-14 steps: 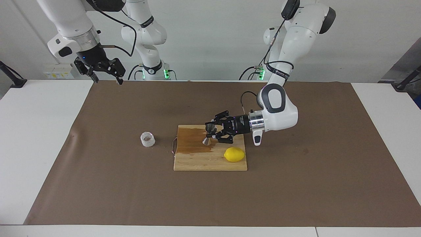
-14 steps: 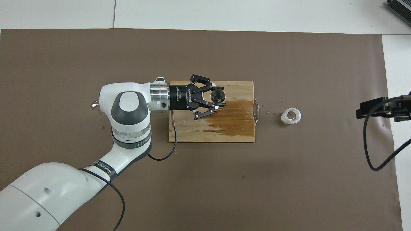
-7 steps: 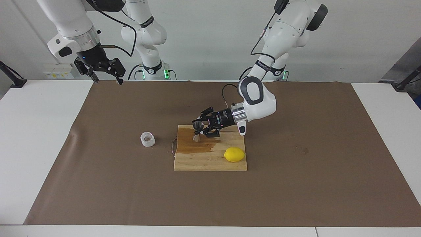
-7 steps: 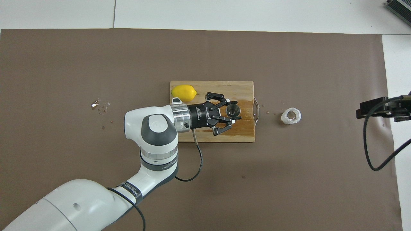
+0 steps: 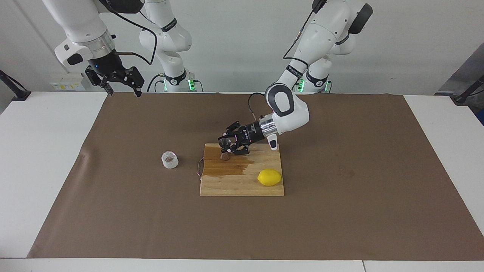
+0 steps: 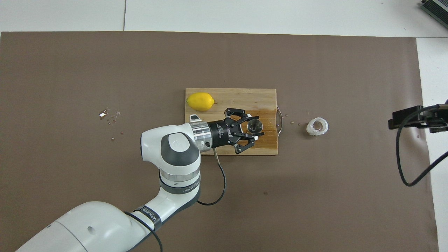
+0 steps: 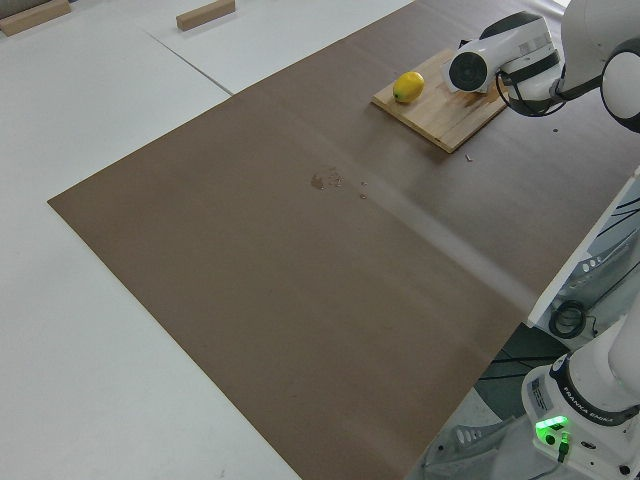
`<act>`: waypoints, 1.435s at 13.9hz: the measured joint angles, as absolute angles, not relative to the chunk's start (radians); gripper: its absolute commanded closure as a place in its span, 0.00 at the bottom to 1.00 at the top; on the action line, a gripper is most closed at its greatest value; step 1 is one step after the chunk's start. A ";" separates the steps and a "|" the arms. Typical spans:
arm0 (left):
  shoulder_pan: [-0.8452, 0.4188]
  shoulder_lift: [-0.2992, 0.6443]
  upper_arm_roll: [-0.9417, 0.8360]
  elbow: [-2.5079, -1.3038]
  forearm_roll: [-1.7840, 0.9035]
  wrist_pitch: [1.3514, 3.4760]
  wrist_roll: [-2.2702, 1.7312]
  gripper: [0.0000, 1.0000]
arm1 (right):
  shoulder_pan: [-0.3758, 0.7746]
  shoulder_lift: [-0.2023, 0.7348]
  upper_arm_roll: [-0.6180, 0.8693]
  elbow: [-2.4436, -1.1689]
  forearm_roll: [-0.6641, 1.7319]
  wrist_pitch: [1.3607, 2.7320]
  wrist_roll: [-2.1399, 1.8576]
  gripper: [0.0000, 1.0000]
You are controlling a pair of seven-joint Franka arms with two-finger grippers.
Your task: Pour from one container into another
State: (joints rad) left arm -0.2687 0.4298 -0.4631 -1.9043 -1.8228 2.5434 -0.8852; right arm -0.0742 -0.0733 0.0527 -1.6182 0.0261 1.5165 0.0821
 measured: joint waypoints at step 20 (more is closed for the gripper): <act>-0.304 0.410 -0.463 -1.905 -1.828 2.541 -0.769 0.00 | -0.074 -0.073 0.053 -1.618 0.026 1.517 0.082 0.00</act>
